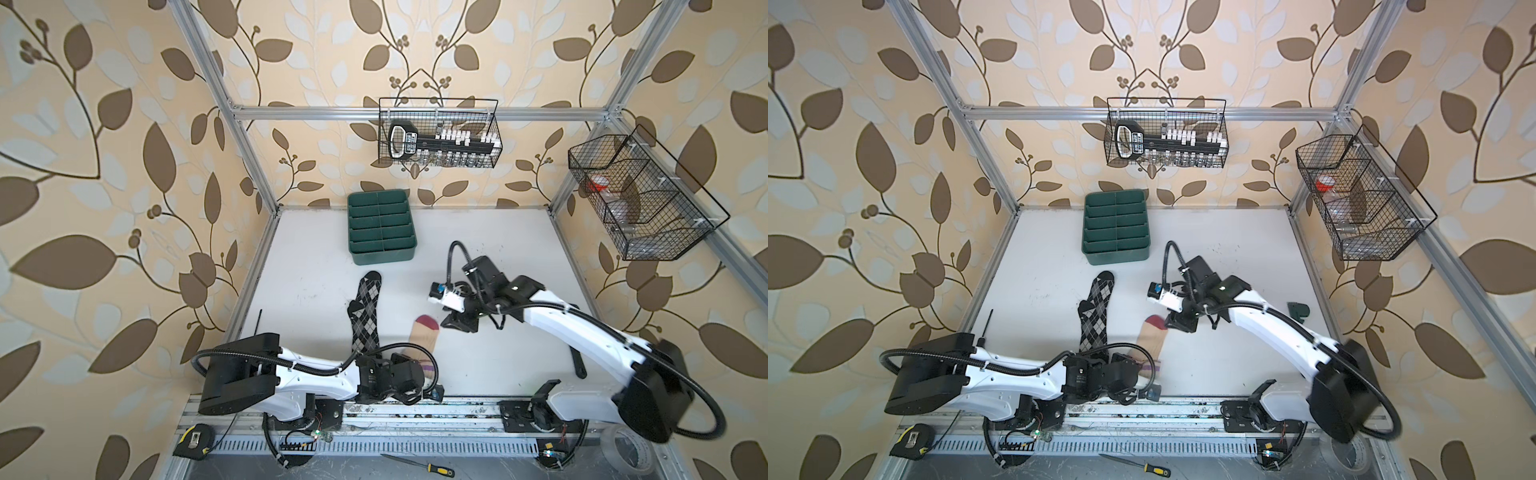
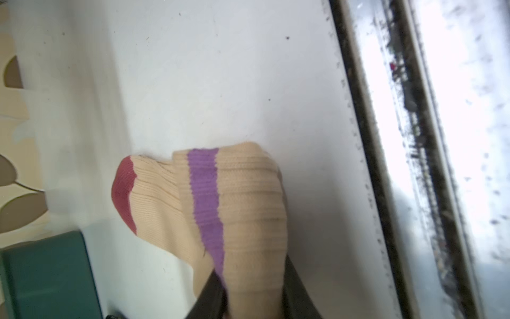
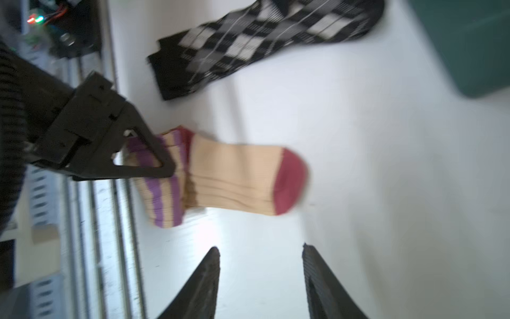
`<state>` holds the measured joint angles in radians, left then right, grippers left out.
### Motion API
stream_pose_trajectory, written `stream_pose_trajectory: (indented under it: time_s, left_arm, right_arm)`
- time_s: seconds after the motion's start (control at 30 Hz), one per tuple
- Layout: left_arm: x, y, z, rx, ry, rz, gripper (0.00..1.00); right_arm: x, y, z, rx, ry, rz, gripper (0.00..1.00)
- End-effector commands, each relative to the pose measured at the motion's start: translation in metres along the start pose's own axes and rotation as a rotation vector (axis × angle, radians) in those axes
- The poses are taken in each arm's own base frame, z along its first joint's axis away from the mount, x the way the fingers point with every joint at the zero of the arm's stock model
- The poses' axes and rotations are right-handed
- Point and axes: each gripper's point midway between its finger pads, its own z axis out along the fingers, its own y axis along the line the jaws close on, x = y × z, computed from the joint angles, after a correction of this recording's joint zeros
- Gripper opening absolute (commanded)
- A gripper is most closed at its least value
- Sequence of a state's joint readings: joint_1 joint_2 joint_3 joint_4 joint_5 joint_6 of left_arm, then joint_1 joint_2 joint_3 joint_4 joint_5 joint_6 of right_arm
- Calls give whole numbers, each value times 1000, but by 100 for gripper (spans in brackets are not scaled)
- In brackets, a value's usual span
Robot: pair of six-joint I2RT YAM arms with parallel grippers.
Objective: Roll the socks
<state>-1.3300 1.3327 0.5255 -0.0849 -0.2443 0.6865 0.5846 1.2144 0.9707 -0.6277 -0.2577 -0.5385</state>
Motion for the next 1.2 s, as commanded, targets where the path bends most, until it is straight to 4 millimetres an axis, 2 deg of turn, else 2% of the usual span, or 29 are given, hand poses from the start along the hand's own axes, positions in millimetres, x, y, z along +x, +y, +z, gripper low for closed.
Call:
stream_pose_trajectory:
  time_s: [0.0,0.07,0.13,0.23,0.3,0.33,0.47,0.57,0.73,0.83,0.97,1.1,1.17]
  left_arm:
    - [-14,-12,-16,195,-84,-105,29]
    - [-18,-10,-17,241,-94,-147,30]
    - [-22,-9,-13,266,-82,-172,30]
    - [-33,-8,-4,290,-90,-255,31]
    - [-44,-5,-1,299,-117,-329,31]
    - [-43,-8,8,312,-94,-379,31]
    - [-46,-7,19,306,-87,-567,31]
    - [-40,-2,25,269,-81,-684,33]
    - [-32,9,26,295,-104,-835,33]
    - [-34,20,21,366,-173,-942,34]
    - [-27,38,17,459,-234,-1117,33]
    - [-21,49,13,464,-281,-1234,34]
    - [-17,48,13,460,-290,-1280,33]
  right_arm:
    - [-1,-56,-48,391,-44,5,49]
    - [-1,-59,-76,487,-88,-5,49]
    - [0,-50,-95,517,-130,-43,47]
    - [6,-28,-109,509,-162,-125,47]
    - [15,-12,-111,486,-150,-195,47]
    - [20,-4,-111,474,-137,-231,47]
    - [38,15,-105,442,-62,-341,46]
    - [51,26,-95,408,10,-396,45]
    - [66,62,-79,282,57,-512,44]
    - [65,81,-73,264,20,-585,44]
    - [56,98,-63,323,-44,-709,45]
    - [49,116,-43,413,-61,-897,48]
    - [49,127,-29,400,-53,-949,48]
